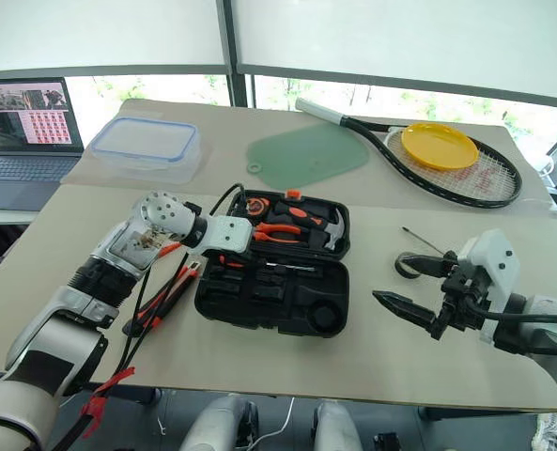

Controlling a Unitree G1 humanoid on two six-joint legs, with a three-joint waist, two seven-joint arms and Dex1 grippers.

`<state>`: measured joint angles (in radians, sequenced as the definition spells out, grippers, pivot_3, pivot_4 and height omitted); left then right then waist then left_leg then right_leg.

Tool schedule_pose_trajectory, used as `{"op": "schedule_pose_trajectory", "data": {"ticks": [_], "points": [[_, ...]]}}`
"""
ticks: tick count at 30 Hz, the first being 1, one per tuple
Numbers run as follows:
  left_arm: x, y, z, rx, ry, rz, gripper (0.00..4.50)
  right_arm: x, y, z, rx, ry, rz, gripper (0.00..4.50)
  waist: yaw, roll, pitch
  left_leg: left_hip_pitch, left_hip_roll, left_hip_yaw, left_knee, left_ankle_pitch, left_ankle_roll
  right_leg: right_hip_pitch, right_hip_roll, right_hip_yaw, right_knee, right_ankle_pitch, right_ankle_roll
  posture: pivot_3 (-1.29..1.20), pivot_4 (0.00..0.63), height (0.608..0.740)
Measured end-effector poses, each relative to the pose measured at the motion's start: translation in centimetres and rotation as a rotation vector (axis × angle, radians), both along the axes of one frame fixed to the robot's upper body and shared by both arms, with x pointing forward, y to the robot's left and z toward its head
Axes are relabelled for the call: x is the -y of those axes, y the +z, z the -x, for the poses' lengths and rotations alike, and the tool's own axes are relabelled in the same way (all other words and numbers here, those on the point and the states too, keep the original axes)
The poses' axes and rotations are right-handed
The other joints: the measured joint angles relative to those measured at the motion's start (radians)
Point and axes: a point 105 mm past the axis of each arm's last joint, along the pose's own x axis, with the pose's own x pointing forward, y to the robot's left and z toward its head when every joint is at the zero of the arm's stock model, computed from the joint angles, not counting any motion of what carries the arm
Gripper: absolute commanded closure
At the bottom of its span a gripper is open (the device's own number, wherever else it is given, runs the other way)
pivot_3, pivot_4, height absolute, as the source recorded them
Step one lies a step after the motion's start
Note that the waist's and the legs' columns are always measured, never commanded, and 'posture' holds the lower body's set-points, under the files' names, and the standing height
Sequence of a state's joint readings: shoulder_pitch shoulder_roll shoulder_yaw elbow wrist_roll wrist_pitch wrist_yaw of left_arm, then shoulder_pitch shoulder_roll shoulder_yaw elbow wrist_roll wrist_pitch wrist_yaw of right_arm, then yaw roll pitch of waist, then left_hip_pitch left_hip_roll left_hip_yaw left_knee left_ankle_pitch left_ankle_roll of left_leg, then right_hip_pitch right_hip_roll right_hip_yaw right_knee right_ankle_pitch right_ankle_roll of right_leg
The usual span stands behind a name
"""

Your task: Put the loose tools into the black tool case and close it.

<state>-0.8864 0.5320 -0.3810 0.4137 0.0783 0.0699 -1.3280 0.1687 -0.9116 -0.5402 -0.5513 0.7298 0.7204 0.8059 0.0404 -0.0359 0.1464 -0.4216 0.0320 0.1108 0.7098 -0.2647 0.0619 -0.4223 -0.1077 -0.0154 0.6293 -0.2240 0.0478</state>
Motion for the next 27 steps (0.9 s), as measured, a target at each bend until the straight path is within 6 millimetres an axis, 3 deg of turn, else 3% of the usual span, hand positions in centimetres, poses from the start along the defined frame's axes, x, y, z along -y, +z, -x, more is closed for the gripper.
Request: {"op": "schedule_pose_trajectory", "data": {"ticks": [2, 4, 7, 10, 12, 13, 21, 25, 27], "points": [[-0.1, 1.4, 0.3, -0.069, 0.041, 0.123, 3.85, 1.7, -0.3, -0.1, -0.012, -0.069, 0.012, 0.00, -0.004, 0.000, 0.000, -0.003, 0.000, 0.000, 0.001, 0.000, 0.000, -0.002, 0.000, 0.000, 0.001, 0.000, 0.000, 0.00, 0.150, 0.738], [-0.8, 4.8, 1.4, -0.143, 0.054, 0.299, 3.16, 4.9, -1.1, 0.2, -0.055, -0.176, 0.051, 0.00, -0.009, 0.000, 0.001, -0.004, 0.000, 0.000, 0.003, 0.000, 0.001, -0.002, 0.000, 0.000, 0.000, 0.000, 0.001, 0.00, 0.150, 0.738], [-2.3, 8.6, 3.3, -0.191, 0.056, 0.430, 2.04, 8.7, -1.9, 0.2, -0.105, -0.283, 0.097, 0.00, -0.023, 0.002, 0.000, -0.001, -0.001, 0.000, 0.003, -0.001, 0.002, 0.000, 0.000, 0.001, -0.001, -0.001, 0.003, 0.00, 0.150, 0.738], [-1.5, 9.6, 6.2, -0.273, -0.031, 0.467, 1.03, 11.3, -1.5, -1.4, -0.097, -0.330, 0.158, 0.00, -0.035, 0.003, 0.000, 0.002, -0.001, 0.001, 0.002, -0.001, 0.002, 0.003, 0.000, 0.003, -0.001, -0.001, 0.003, 0.00, 0.150, 0.738], [-0.8, 9.4, 7.9, -0.329, -0.080, 0.464, 0.25, 12.1, -1.3, -3.1, -0.083, -0.325, 0.197, 0.00, -0.045, 0.004, 0.001, 0.002, -0.001, 0.002, 0.001, -0.001, 0.002, 0.002, 0.000, 0.003, -0.001, 0.000, 0.003, 0.00, 0.150, 0.738], [-0.6, 9.4, 8.3, -0.338, -0.097, 0.462, 0.09, 12.2, -1.5, -3.5, -0.087, -0.323, 0.206, 0.00, -0.046, 0.004, 0.001, 0.003, -0.001, 0.002, 0.001, -0.001, 0.001, 0.002, 0.000, 0.003, 0.000, -0.001, 0.002, 0.00, 0.150, 0.738], [0.1, 9.4, 10.1, -0.292, -0.119, 0.415, 0.09, 12.3, -4.3, -9.3, -0.147, -0.287, 0.283, 0.00, -0.054, 0.008, 0.003, 0.003, -0.002, 0.003, 0.001, 0.001, -0.002, 0.001, 0.002, 0.005, -0.001, -0.001, 0.002, 0.00, 0.150, 0.738], [-0.1, 9.4, 10.2, -0.265, -0.097, 0.400, 0.09, 11.9, -6.9, -10.6, -0.228, -0.285, 0.252, 0.00, -0.050, 0.009, 0.003, 0.002, -0.002, 0.002, 0.000, 0.005, -0.008, 0.001, 0.002, 0.004, -0.001, -0.001, 0.001, 0.00, 0.150, 0.738], [-0.2, 9.5, 10.1, -0.254, -0.090, 0.395, 0.00, 12.0, -7.0, -10.7, -0.250, -0.282, 0.250, 0.52, -0.049, 0.009, 0.004, 0.002, -0.002, 0.003, 0.000, 0.005, -0.008, 0.001, 0.002, 0.004, -0.002, -0.001, 0.002, 0.00, 0.150, 0.738]]}}
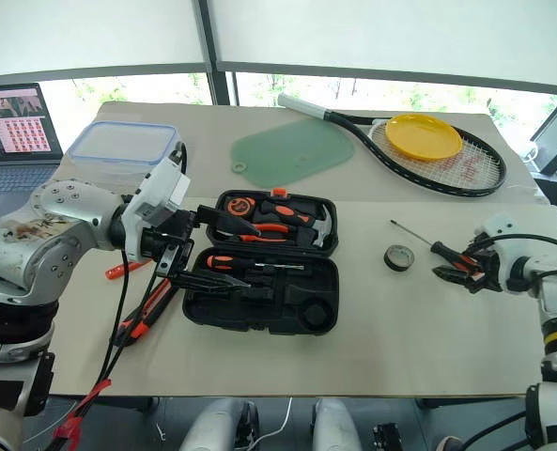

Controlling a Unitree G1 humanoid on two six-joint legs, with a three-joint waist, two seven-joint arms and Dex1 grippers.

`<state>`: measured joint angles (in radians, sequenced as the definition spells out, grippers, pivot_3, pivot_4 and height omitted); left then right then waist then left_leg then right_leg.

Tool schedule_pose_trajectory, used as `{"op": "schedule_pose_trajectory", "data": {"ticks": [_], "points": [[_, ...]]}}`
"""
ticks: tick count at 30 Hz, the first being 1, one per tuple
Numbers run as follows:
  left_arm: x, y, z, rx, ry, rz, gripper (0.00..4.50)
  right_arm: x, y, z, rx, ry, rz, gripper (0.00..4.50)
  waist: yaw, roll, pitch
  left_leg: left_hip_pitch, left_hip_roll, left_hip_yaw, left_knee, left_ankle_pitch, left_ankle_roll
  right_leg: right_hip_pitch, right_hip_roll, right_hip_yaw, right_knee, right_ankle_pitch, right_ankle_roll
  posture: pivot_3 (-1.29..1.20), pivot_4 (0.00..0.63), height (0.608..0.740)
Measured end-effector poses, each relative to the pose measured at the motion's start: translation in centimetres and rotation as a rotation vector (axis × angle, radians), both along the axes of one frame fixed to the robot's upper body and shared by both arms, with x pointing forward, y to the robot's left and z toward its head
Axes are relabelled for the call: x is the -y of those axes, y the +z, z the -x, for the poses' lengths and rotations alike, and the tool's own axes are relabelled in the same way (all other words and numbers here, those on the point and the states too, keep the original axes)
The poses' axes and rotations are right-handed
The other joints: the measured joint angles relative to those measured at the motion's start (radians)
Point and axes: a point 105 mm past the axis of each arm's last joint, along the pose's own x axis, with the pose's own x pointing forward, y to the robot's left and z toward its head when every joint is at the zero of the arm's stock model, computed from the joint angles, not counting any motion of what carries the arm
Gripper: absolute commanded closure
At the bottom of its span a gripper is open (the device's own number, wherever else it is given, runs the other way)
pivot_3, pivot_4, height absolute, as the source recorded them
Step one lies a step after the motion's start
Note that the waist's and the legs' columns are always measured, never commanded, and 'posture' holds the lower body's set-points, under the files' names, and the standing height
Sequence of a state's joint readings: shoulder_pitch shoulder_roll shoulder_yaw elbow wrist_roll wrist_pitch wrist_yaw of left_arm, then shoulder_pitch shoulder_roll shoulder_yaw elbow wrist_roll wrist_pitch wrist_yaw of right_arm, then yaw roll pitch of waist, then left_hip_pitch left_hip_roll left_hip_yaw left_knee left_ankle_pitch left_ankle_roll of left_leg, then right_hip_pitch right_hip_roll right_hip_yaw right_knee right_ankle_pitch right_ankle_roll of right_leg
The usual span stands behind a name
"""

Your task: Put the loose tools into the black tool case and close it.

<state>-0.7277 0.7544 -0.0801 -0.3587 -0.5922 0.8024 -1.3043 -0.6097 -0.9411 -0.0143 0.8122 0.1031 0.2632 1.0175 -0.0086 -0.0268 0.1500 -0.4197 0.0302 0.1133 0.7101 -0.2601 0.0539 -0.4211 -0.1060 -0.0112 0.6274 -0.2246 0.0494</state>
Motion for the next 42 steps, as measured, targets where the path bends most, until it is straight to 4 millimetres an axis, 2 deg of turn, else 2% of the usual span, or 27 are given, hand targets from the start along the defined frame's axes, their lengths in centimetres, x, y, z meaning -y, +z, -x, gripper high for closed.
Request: {"op": "schedule_pose_trajectory", "data": {"ticks": [1, 5, 7, 8, 10, 14, 17, 20, 23, 24, 29, 32, 35, 42], "points": [[-0.1, 0.0, 0.0, 0.005, 0.004, -0.004, 0.00, 0.1, -0.1, 0.0, -0.011, -0.005, -0.015, 0.68, 0.000, 0.000, 0.000, 0.000, 0.000, 0.000, 0.000, 0.000, 0.000, 0.000, 0.000, 0.000, 0.000, 0.000, 0.000, 0.00, 0.150, 0.738], [-0.5, -0.2, -0.1, 0.010, 0.018, -0.013, 0.00, 0.0, -1.0, 0.2, -0.044, -0.012, -0.070, 2.07, -0.002, 0.000, 0.000, 0.000, 0.000, 0.000, 0.000, 0.000, 0.000, 0.000, 0.000, 0.000, 0.000, 0.000, 0.000, 0.00, 0.150, 0.738], [-0.5, -0.2, -0.1, 0.021, 0.016, -0.016, 0.00, 0.0, -1.0, 0.3, -0.044, -0.007, -0.080, 2.60, -0.003, 0.000, 0.000, 0.000, 0.001, 0.000, 0.000, 0.000, 0.000, 0.000, 0.000, 0.000, 0.000, 0.000, 0.000, 0.00, 0.150, 0.738], [-0.6, -0.2, -0.1, 0.024, 0.017, -0.018, 0.00, 0.0, -1.0, 0.4, -0.042, -0.006, -0.084, 3.15, -0.003, 0.000, 0.000, 0.000, 0.001, 0.000, 0.000, 0.000, 0.000, 0.000, 0.000, 0.000, 0.000, 0.000, 0.000, 0.00, 0.150, 0.738], [-0.6, -0.2, -0.1, 0.027, 0.017, -0.020, 0.00, 0.2, -1.2, 0.7, -0.037, -0.008, -0.100, 3.48, 0.000, 0.000, 0.000, 0.000, 0.001, 0.000, 0.000, 0.000, 0.000, 0.000, 0.000, 0.000, 0.000, 0.000, 0.000, 0.00, 0.150, 0.738], [-1.0, -0.4, -0.2, 0.036, 0.030, -0.036, 0.00, 0.5, -1.0, 1.5, -0.025, -0.022, -0.157, 3.48, 0.003, 0.000, 0.000, 0.000, 0.001, 0.000, 0.000, 0.000, 0.000, 0.000, 0.000, 0.000, 0.000, 0.000, 0.000, 0.00, 0.150, 0.738], [-2.4, -1.6, -0.3, -0.002, 0.078, -0.090, 0.00, -1.2, 1.0, 1.9, 0.031, 0.077, -0.221, 3.48, -0.005, 0.005, 0.002, 0.000, 0.001, 0.001, -0.001, 0.000, 0.000, -0.001, 0.000, 0.001, 0.001, 0.000, 0.000, 0.00, 0.150, 0.738], [-4.1, -3.0, 0.2, -0.055, 0.109, -0.157, 0.00, -6.0, 4.9, 2.2, 0.110, 0.293, -0.253, 3.48, -0.016, 0.007, 0.004, 0.001, 0.003, 0.001, -0.003, 0.000, 0.000, -0.002, 0.001, 0.002, 0.002, 0.000, -0.001, 0.00, 0.150, 0.738], [-5.9, -4.0, 0.9, -0.096, 0.143, -0.213, 0.00, -12.6, 7.6, 3.6, 0.142, 0.567, -0.239, 3.48, -0.013, 0.007, 0.004, 0.003, 0.003, 0.000, -0.007, -0.002, 0.003, -0.003, 0.001, 0.001, 0.002, 0.000, -0.002, 0.00, 0.150, 0.738], [-6.4, -4.1, 1.2, -0.101, 0.150, -0.227, 0.00, -14.9, 7.7, 4.3, 0.130, 0.664, -0.225, 3.48, -0.007, 0.007, 0.004, 0.003, 0.003, 0.000, -0.007, -0.002, 0.003, -0.002, 0.001, 0.000, 0.001, -0.001, -0.002, 0.00, 0.150, 0.738], [-7.7, -4.6, 1.9, -0.113, 0.180, -0.269, 0.00, -21.6, 5.6, 5.5, 0.031, 0.919, -0.143, 3.48, 0.013, 0.007, 0.006, 0.003, 0.002, 0.001, -0.006, -0.003, 0.004, -0.002, -0.001, -0.001, 0.002, 0.000, -0.002, 0.00, 0.150, 0.738], [-7.7, -4.5, 1.9, -0.089, 0.194, -0.267, 0.00, -22.9, 4.4, 5.2, -0.011, 0.956, -0.071, 3.48, 0.026, 0.006, 0.006, 0.002, 0.001, 0.001, -0.005, -0.003, 0.004, -0.002, -0.001, -0.002, 0.002, 0.000, -0.002, 0.00, 0.150, 0.738], [-7.6, -4.2, 1.7, -0.069, 0.211, -0.255, 0.00, -22.8, 3.6, 4.3, -0.031, 0.935, -0.020, 3.48, 0.024, 0.006, 0.006, 0.001, 0.001, 0.001, -0.005, -0.002, 0.003, -0.003, -0.001, -0.002, 0.002, 0.000, -0.002, 0.00, 0.150, 0.738], [-7.3, -3.7, 1.7, -0.032, 0.224, -0.241, 0.00, -22.8, 1.9, 3.7, -0.064, 0.933, 0.027, 3.48, 0.018, 0.006, 0.006, 0.001, 0.001, 0.001, -0.005, 0.001, -0.002, -0.003, 0.001, -0.002, 0.002, -0.001, -0.003, 0.00, 0.150, 0.738]]}}
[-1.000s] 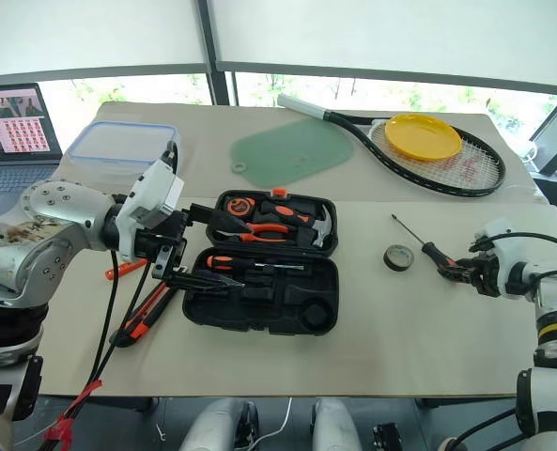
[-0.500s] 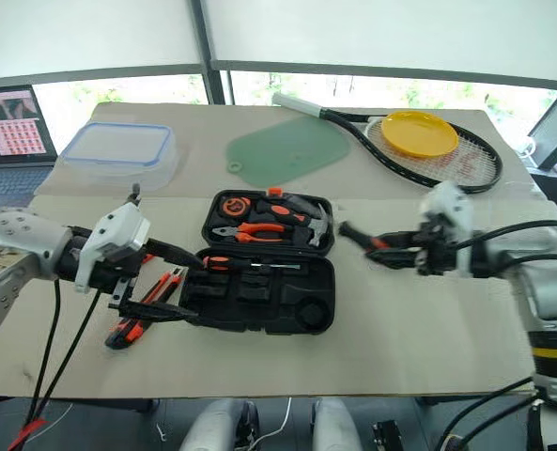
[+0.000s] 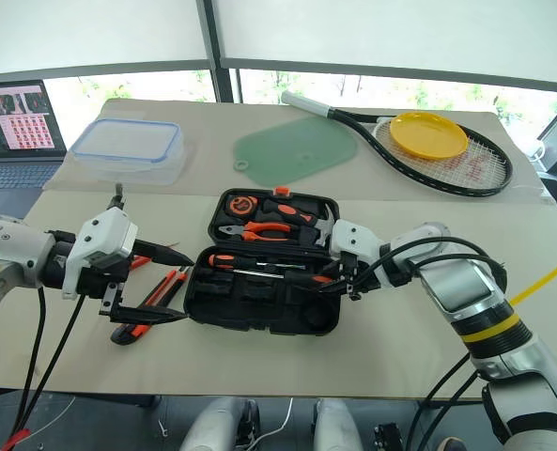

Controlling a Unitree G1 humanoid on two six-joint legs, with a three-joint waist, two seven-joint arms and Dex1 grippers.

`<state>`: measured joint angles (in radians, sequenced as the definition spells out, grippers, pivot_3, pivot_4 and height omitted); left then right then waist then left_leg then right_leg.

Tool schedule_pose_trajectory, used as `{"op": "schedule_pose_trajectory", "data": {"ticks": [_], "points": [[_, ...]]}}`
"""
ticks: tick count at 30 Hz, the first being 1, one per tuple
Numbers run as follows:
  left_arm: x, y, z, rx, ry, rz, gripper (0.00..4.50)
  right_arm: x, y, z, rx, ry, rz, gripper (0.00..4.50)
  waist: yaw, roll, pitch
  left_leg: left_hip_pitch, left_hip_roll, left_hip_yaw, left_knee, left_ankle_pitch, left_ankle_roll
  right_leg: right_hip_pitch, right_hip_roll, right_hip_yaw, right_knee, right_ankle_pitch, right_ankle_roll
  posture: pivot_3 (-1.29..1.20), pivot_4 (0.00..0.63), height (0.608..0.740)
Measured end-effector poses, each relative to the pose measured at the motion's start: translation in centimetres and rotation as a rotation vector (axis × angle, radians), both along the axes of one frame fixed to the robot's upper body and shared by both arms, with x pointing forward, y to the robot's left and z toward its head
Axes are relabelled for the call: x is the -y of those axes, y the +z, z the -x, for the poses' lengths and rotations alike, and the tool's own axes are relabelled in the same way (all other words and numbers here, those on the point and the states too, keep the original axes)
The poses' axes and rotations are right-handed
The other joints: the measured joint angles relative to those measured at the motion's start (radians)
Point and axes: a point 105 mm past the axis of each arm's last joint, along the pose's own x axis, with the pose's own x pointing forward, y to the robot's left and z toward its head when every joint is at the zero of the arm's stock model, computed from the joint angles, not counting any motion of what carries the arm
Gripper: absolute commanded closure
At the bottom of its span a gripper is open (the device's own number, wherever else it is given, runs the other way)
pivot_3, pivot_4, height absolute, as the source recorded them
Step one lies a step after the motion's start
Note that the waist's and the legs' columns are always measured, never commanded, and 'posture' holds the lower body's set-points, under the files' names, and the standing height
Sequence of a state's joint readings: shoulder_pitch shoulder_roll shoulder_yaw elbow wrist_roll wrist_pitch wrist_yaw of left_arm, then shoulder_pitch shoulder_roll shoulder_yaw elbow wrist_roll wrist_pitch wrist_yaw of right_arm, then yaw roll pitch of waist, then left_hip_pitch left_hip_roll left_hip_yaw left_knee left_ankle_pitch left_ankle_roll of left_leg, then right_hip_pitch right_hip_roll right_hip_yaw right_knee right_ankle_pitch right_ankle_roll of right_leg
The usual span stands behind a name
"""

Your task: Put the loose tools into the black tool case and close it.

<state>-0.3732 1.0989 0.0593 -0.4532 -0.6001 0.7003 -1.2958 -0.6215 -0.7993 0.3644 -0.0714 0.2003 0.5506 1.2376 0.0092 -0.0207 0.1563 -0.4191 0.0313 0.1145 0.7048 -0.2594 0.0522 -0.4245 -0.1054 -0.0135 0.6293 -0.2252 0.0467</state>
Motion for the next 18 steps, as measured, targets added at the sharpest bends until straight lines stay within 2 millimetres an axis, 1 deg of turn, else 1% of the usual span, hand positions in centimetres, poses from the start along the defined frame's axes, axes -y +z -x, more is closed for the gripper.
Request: {"op": "schedule_pose_trajectory", "data": {"ticks": [4, 9, 15, 17, 18], "points": [[0.1, 0.1, 0.0, 0.002, 0.003, 0.007, 0.00, -0.4, 0.0, -0.4, 0.022, 0.013, -0.006, 3.48, -0.001, 0.000, 0.000, 0.000, 0.000, 0.000, 0.000, 0.000, 0.000, 0.000, 0.000, 0.000, 0.000, 0.000, 0.000, 0.00, 0.150, 0.738], [0.2, 0.4, -0.2, 0.019, 0.004, 0.012, 0.00, -1.6, 0.0, -1.0, 0.030, 0.016, -0.028, 3.48, -0.001, 0.000, 0.000, 0.000, 0.000, 0.000, 0.000, 0.000, 0.000, 0.000, 0.000, 0.000, 0.000, 0.000, 0.000, 0.00, 0.150, 0.738], [0.2, 0.5, -0.4, 0.021, 0.004, 0.018, 0.00, -1.0, -0.3, -1.3, 0.027, -0.001, 0.000, 3.48, 0.001, 0.000, 0.000, 0.000, 0.000, 0.000, 0.000, 0.000, 0.000, 0.000, 0.000, 0.000, 0.000, 0.000, 0.000, 0.00, 0.150, 0.738], [0.3, 0.6, -0.4, 0.027, 0.002, 0.019, 0.00, -0.8, -0.3, -1.2, 0.025, -0.001, 0.003, 2.47, 0.000, 0.000, 0.000, 0.000, 0.000, 0.000, 0.000, 0.000, 0.000, 0.000, 0.000, 0.000, 0.000, 0.000, 0.000, 0.00, 0.150, 0.738], [0.4, 0.7, -0.5, 0.031, -0.001, 0.023, 0.00, -0.8, -0.1, -1.2, 0.025, -0.003, -0.002, 2.27, 0.000, 0.000, 0.000, 0.000, 0.000, 0.000, 0.000, 0.000, 0.000, 0.000, 0.000, 0.000, 0.000, 0.000, 0.000, 0.00, 0.150, 0.738]]}}
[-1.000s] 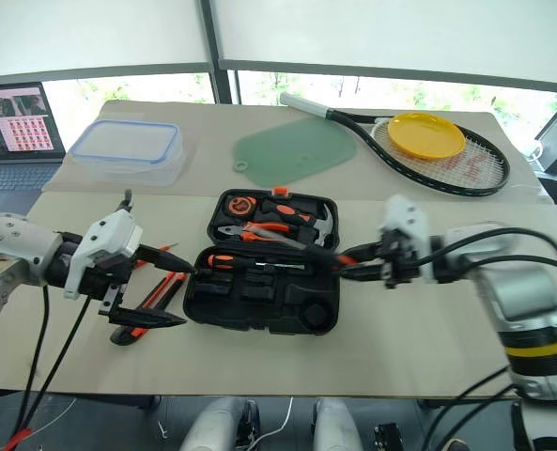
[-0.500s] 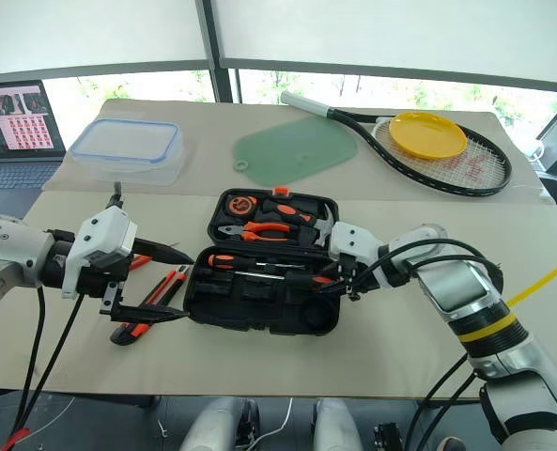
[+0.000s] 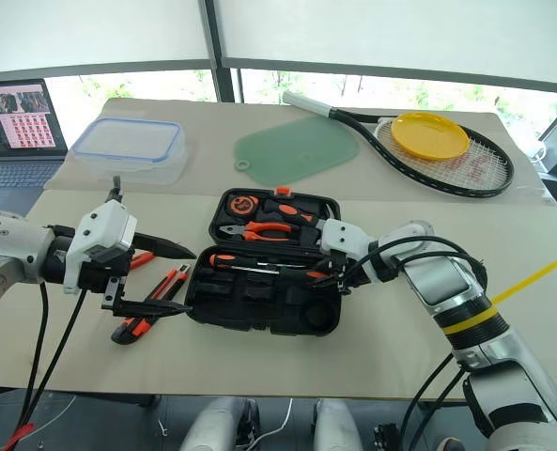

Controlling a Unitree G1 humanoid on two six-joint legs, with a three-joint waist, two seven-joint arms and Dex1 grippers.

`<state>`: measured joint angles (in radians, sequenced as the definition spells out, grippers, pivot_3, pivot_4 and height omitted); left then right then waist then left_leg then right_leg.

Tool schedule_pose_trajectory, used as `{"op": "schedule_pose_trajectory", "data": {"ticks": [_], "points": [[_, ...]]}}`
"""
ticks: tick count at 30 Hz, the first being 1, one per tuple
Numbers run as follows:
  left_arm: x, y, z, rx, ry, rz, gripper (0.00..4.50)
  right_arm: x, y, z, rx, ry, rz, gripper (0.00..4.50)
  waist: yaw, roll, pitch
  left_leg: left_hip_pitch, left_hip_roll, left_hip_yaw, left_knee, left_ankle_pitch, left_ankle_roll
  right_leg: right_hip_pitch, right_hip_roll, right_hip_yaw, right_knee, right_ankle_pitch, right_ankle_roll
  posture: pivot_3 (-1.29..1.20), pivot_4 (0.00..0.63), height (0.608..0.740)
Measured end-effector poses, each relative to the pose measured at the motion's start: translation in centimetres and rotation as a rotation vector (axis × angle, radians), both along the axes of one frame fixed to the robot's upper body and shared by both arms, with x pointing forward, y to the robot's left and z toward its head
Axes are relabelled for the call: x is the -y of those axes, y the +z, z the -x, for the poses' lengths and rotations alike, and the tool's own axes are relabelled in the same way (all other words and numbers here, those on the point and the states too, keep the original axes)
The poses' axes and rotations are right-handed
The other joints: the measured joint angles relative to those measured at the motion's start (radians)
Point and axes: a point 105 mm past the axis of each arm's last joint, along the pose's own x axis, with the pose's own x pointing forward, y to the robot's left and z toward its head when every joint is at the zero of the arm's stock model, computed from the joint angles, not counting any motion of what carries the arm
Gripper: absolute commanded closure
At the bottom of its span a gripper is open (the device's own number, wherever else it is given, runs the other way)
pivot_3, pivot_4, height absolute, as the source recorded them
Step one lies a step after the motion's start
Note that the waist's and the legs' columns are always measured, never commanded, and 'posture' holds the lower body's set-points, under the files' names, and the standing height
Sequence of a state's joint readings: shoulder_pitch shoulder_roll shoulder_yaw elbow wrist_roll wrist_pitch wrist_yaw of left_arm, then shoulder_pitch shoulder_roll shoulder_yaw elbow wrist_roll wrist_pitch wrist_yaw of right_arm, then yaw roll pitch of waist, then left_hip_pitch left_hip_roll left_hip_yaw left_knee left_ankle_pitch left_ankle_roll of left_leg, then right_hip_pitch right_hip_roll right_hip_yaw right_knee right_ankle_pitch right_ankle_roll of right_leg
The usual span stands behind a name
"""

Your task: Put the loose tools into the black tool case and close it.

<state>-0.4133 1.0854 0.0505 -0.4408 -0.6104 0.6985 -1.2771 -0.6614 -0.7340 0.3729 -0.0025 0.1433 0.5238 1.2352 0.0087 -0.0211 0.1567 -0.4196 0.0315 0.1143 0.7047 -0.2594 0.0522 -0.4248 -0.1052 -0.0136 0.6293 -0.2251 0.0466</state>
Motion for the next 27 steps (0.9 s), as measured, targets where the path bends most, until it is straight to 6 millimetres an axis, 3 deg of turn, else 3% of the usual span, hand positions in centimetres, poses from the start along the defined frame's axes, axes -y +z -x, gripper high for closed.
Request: {"op": "schedule_pose_trajectory", "data": {"ticks": [6, 12, 15, 20, 25, 27], "points": [[0.2, -0.2, -0.4, -0.007, -0.001, 0.011, 0.00, -1.9, 2.9, 0.7, -0.001, 0.036, -0.122, 0.24, -0.001, 0.000, 0.000, 0.000, 0.000, 0.000, 0.000, 0.000, 0.000, 0.000, 0.000, 0.000, 0.000, 0.000, 0.000, 0.00, 0.150, 0.738], [0.1, -0.2, -0.7, 0.002, 0.002, 0.014, 0.00, -2.7, 3.4, 0.6, -0.020, 0.005, -0.180, 0.24, 0.000, 0.000, 0.000, 0.000, 0.000, 0.000, 0.000, 0.000, 0.000, 0.000, 0.000, 0.000, 0.000, 0.000, 0.000, 0.00, 0.150, 0.738], [0.1, 0.0, -0.8, 0.008, 0.001, 0.016, 0.00, -3.4, 3.4, 0.4, -0.021, -0.021, -0.210, 0.92, 0.000, 0.000, 0.000, 0.000, 0.000, 0.000, 0.000, 0.000, 0.000, 0.000, 0.000, 0.000, 0.000, 0.000, 0.000, 0.00, 0.150, 0.738], [0.2, 0.0, -0.9, 0.020, -0.007, 0.018, 0.00, -4.3, 3.0, -0.1, -0.028, -0.069, -0.256, 2.74, 0.000, 0.000, 0.000, 0.000, 0.000, 0.000, 0.000, 0.000, 0.000, 0.000, 0.000, 0.000, 0.000, 0.000, 0.000, 0.00, 0.150, 0.738], [0.1, -0.2, -1.1, 0.013, 0.001, 0.012, 0.00, -4.2, 0.9, 0.0, -0.058, -0.117, -0.232, 4.32, 0.000, 0.000, 0.000, -0.001, 0.000, 0.000, 0.000, 0.000, 0.000, 0.000, 0.000, 0.000, 0.000, 0.000, 0.000, 0.00, 0.150, 0.738], [0.1, -0.2, -1.1, 0.014, 0.001, 0.010, 0.00, -4.2, 0.4, 0.0, -0.060, -0.124, -0.222, 4.46, -0.001, 0.000, 0.000, -0.001, 0.000, 0.000, 0.000, 0.000, 0.000, 0.000, 0.000, 0.000, 0.000, 0.000, 0.000, 0.00, 0.150, 0.738]]}}
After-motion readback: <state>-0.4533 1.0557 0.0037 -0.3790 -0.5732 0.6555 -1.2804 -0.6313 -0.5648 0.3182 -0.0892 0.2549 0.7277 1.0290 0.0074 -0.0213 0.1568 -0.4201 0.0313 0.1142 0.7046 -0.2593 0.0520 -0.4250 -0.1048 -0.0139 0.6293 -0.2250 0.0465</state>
